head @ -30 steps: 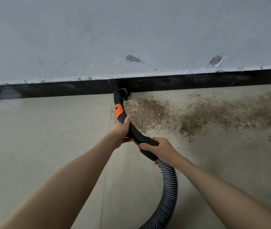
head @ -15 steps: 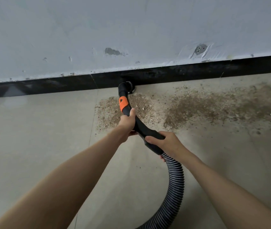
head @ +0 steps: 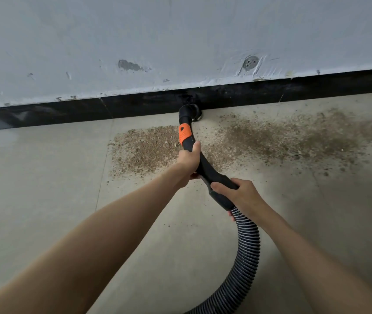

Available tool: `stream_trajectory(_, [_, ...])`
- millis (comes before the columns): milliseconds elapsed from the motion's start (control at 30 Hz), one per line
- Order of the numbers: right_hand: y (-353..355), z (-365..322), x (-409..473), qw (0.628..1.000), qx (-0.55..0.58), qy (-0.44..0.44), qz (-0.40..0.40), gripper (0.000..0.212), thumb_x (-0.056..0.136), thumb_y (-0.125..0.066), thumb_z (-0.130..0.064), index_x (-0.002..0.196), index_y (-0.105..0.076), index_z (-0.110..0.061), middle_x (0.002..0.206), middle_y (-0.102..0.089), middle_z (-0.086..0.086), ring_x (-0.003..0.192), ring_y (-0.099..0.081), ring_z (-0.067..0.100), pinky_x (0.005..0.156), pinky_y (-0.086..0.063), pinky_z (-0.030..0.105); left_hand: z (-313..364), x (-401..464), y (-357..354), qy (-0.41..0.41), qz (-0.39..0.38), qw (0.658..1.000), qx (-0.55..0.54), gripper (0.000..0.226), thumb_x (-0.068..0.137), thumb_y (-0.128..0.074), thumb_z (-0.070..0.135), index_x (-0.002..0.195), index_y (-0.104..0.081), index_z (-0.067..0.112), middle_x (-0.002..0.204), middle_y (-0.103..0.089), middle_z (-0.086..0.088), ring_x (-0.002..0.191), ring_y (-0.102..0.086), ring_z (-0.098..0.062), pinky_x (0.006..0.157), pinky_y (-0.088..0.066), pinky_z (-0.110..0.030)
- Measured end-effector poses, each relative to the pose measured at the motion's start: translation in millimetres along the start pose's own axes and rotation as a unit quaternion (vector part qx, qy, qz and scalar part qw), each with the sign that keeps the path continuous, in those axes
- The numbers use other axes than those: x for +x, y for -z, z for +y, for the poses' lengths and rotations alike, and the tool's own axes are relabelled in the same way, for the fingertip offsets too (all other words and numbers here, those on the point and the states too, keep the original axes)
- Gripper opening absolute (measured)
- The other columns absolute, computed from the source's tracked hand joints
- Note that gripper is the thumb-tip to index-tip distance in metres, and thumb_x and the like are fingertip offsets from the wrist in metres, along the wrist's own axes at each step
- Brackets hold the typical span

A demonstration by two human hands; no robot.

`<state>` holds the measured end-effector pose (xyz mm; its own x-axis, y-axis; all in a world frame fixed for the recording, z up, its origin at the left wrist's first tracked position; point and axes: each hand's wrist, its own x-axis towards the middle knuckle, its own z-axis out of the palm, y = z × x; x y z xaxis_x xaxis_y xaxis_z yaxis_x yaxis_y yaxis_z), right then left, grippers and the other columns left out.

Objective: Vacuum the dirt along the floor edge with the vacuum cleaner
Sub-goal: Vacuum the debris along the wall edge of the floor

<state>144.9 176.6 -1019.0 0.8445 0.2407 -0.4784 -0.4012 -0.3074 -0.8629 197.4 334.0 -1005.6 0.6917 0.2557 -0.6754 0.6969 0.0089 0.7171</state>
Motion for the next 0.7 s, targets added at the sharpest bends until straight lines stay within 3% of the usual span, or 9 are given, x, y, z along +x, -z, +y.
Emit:
stream_trajectory(167, [26.0,6.7,-7.6,0.999,-0.003,-0.007,0.033,0.037,0.081,-0.077,-0.034,0.081,-0.063,0.000,0.055,-0.058,0.009,0.037,-0.052,0.021,0.040,-0.044,0.028,4.8,-4.6,-33.2,-0.006,-0.037,0.999,0.007,0.050,0.099,-0.034,0.051,0.119,-0.045,0.007,0.096,-0.057,-0.007,0.080,-0.058,-0.019,0.057,-0.052,-0.028])
stream_trajectory(367, [60.6,15.3,-9.2,0.998,0.002,-0.012,0.060,0.035,0.079,-0.077,-0.035,0.075,-0.063,-0.003,0.047,-0.057,0.004,0.037,-0.052,0.021,0.039,-0.043,0.026,13.3,-6.4,-72.0,-0.006,-0.036,0.999,0.018,0.054,0.098,-0.035,0.051,0.127,-0.042,0.006,0.090,-0.055,-0.006,0.073,-0.056,-0.018,0.055,-0.051,-0.028])
stream_trajectory(533, [79.1,24.6,-9.5,0.995,0.021,-0.015,0.091,0.039,0.077,-0.077,-0.038,0.076,-0.063,-0.001,0.050,-0.057,0.007,0.041,-0.053,0.024,0.041,-0.046,0.029,21.5,-5.4,-98.5,-0.017,-0.050,0.998,0.042,0.056,0.099,-0.034,0.052,0.132,-0.037,0.007,0.107,-0.055,-0.010,0.077,-0.056,-0.020,0.053,-0.050,-0.027])
stream_trajectory(700, [81.9,22.5,-10.4,0.988,0.050,-0.010,0.148,0.039,0.080,-0.075,-0.037,0.072,-0.059,-0.003,0.051,-0.054,0.009,0.037,-0.051,0.022,0.040,-0.044,0.027,31.9,-8.6,-119.0,-0.041,-0.091,0.992,0.082,0.055,0.099,-0.032,0.051,0.127,-0.044,0.005,0.100,-0.059,-0.010,0.076,-0.058,-0.020,0.055,-0.051,-0.026])
